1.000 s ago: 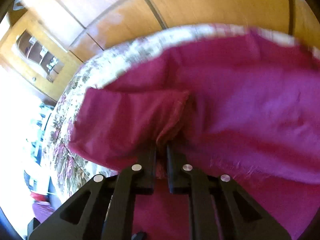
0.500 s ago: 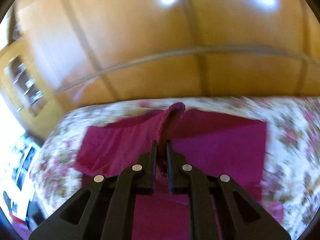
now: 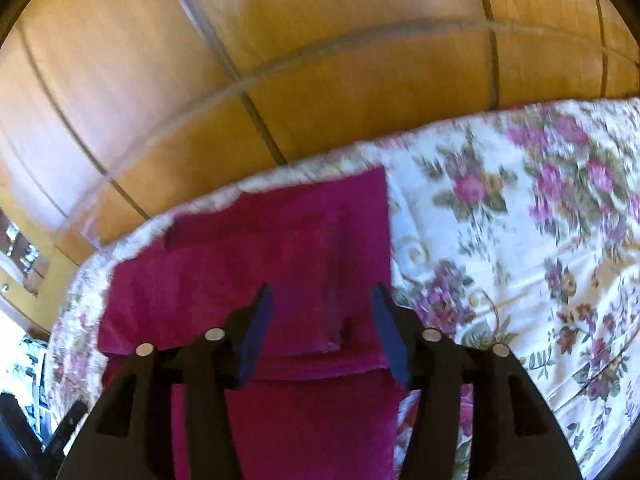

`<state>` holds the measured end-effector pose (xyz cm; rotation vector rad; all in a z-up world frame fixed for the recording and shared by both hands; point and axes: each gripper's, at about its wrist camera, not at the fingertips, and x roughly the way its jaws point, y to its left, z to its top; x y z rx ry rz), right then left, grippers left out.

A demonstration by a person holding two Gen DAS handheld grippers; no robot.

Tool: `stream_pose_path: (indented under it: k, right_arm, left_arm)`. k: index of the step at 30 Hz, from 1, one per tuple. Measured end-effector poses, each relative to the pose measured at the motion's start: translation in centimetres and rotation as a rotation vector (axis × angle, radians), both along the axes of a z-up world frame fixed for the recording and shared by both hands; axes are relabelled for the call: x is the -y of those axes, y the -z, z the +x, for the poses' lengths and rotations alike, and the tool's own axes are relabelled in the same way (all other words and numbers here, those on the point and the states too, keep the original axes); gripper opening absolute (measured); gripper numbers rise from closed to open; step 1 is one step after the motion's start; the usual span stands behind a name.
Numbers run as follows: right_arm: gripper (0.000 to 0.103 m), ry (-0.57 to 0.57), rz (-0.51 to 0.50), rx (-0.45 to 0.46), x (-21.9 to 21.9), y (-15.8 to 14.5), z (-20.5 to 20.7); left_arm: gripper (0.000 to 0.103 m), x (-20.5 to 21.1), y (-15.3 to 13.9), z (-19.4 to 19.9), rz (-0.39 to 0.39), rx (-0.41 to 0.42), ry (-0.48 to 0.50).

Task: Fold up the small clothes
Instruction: 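Fold the held side over the shirt body with the left gripper and release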

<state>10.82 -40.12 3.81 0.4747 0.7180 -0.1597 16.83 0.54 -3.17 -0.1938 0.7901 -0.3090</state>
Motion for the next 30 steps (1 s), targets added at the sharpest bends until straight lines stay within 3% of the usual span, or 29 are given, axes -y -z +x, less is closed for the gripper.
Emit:
stream_pose_path:
  k: [6,11,15,16,18,22,26,30]
  right_arm:
    - [0.067,-0.087,-0.089,-0.021,-3.7,0.2,3.9]
    - [0.075,-0.063,-0.182,-0.08,-3.9,3.2,6.9]
    - [0.078,-0.077,-0.214,-0.137,-3.6,6.7,7.8]
    - [0.079,-0.092,-0.248,-0.113,-3.9,7.4,7.5]
    - [0.085,-0.104,-0.28,-0.092,-4.4,8.0,7.1]
    - [0.089,-0.109,-0.308,-0.1,-4.8,8.2,7.3]
    - [0.09,-0.109,-0.309,-0.095,-4.8,8.4,7.2]
    - [0.092,-0.108,-0.313,-0.093,-4.8,8.3,7.4]
  left_arm:
    - [0.055,4.3,-1.6,5.2,0.011,0.054,0.071]
    - [0.055,6.5,0.1,10.9,0.018,-0.014,0.077]
    - [0.054,6.3,4.3,14.1,0.085,-0.122,0.028]
    - [0.052,5.7,5.8,14.4,0.073,-0.148,0.025]
    - [0.052,5.3,6.2,14.0,0.062,-0.109,0.038]
    - [0.052,5.8,4.7,13.0,0.12,-0.087,0.006]
    - [0.055,7.5,2.0,12.6,0.127,-0.001,0.039]
    - [0.055,9.0,3.4,14.8,0.204,-0.028,0.033]
